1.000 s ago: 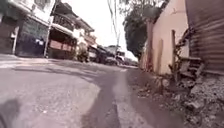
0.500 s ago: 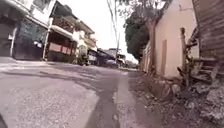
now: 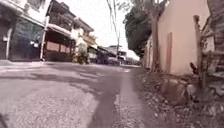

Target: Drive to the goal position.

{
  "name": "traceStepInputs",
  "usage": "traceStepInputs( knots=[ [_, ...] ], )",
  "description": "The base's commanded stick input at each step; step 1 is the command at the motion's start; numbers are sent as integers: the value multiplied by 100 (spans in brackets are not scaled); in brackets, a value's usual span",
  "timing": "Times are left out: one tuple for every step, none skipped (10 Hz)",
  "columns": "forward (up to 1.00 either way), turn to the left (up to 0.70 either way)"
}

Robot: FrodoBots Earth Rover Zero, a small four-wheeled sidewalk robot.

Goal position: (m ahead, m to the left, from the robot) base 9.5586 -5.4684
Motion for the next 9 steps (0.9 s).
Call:
traceStepInputs(
  knots=[
    [70, 0],
    [70, 0],
    [70, 0],
    [70, 0],
    [70, 0],
    [70, 0],
    [70, 0],
    [70, 0],
    [70, 0]
  ],
)
